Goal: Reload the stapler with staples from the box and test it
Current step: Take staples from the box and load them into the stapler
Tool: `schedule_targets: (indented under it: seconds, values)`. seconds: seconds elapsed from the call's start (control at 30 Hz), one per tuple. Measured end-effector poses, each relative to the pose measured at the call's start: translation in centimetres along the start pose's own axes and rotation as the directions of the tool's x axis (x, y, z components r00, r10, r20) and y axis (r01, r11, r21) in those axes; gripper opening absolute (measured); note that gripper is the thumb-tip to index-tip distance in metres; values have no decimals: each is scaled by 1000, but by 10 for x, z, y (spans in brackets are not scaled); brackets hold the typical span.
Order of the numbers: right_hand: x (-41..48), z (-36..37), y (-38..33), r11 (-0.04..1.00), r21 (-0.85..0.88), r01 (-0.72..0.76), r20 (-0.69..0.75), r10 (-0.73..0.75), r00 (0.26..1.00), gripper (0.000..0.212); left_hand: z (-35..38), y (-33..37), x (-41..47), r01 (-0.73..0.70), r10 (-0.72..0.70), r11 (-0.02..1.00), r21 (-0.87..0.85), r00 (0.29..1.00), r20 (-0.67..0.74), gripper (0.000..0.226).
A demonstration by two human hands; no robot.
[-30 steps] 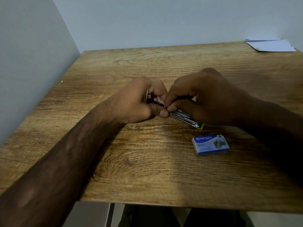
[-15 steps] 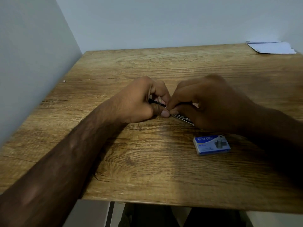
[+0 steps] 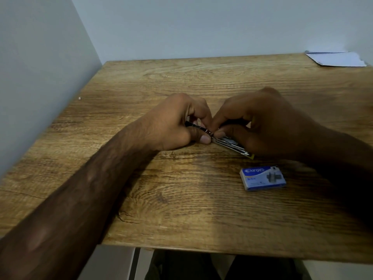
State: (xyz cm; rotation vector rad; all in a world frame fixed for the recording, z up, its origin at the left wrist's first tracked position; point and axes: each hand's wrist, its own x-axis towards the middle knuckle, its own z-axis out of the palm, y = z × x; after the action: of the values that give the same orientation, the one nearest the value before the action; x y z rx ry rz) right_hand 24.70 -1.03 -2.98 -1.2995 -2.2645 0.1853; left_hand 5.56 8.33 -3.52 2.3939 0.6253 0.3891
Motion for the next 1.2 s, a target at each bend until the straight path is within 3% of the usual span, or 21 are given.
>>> schedule_targets:
  seconds: [0.23,0.43,0.57,0.77,0.97,1.2]
  values:
    - [-1,-3,5,997,44,-59,-10,60,998,15,0,3,0,14,-14,1000,5,1000,-2,20]
    - [-1,-2,-1,999,-38,20,33,-19,999,14,2,3,0,25,-24,999,22,999,-23,19]
    - [-1,-5,4,999,0,-36,5,36,999,17,1,2,0,23,-22,998,53,999,-27,15]
    - [-1,1,-4,990,-134,49,40,-44,998,15,2,2,1,25,-23,997,71,999,-27,17]
    - [1,-5,7,1000,-8,1,22,-1,1000,16,4,1,1,24,-21,997,78,999,-33,15]
    - [-1,-4,3,998,-41,57,55,-55,997,9,4,2,0,15,-13,998,54,999,-32,27]
